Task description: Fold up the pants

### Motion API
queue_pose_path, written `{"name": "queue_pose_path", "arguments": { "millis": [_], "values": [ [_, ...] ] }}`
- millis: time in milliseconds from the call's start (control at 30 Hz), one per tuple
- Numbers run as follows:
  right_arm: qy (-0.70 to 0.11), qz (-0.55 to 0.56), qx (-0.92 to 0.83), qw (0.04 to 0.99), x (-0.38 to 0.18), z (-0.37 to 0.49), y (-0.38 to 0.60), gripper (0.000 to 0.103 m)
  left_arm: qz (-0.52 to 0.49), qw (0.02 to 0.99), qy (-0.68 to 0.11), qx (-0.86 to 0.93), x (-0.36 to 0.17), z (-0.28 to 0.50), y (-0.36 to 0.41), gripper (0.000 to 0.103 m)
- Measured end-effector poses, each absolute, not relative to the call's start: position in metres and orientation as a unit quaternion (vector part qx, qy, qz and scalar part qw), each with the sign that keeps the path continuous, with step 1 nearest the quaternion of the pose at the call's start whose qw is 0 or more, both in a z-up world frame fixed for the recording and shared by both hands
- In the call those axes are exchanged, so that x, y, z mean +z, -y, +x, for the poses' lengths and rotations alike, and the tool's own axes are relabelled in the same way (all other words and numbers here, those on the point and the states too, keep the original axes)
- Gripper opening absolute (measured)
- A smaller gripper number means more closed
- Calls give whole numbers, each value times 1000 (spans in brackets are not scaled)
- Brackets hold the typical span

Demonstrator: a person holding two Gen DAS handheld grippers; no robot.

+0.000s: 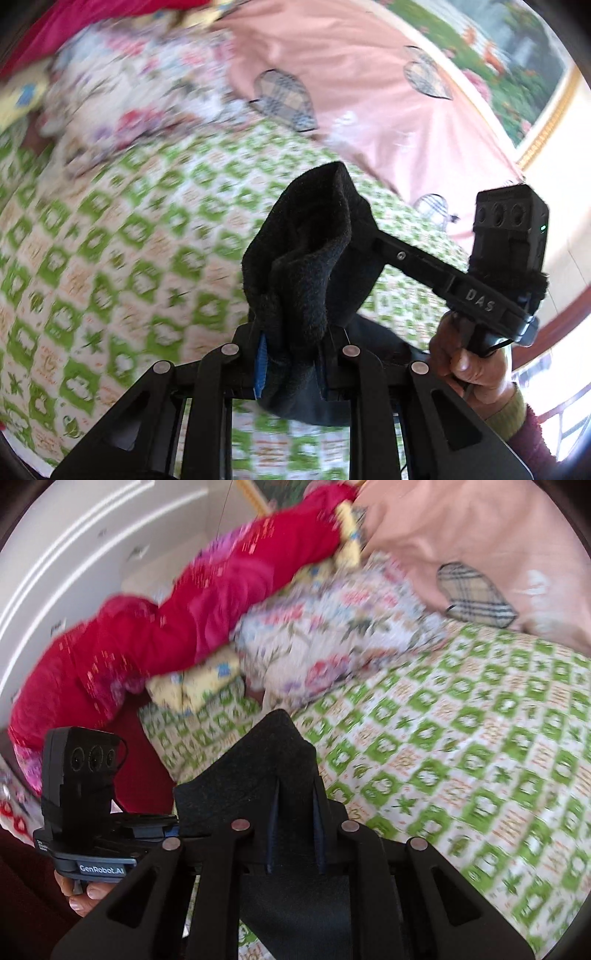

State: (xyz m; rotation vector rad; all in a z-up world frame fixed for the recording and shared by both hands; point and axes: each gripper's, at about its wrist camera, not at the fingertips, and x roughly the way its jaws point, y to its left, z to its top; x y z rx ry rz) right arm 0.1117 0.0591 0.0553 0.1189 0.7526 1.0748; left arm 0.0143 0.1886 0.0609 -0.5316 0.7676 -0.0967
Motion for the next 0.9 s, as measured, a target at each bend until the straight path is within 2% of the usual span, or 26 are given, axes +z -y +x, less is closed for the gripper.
{"name": "queue_pose_path", "arguments": {
  "millis": [233, 433, 900],
  "values": [
    [-310, 116, 478, 813, 73, 97, 16, 17, -214, 905, -350, -107, 95, 21, -126, 20],
    [-290, 146, 446, 834, 72, 76, 76, 16, -178, 903, -359, -154, 102, 24, -65, 19],
    [-288, 225, 370, 854, 20, 47, 187, 16, -87, 890, -402, -197, 63, 35, 59, 19]
  ]
}}
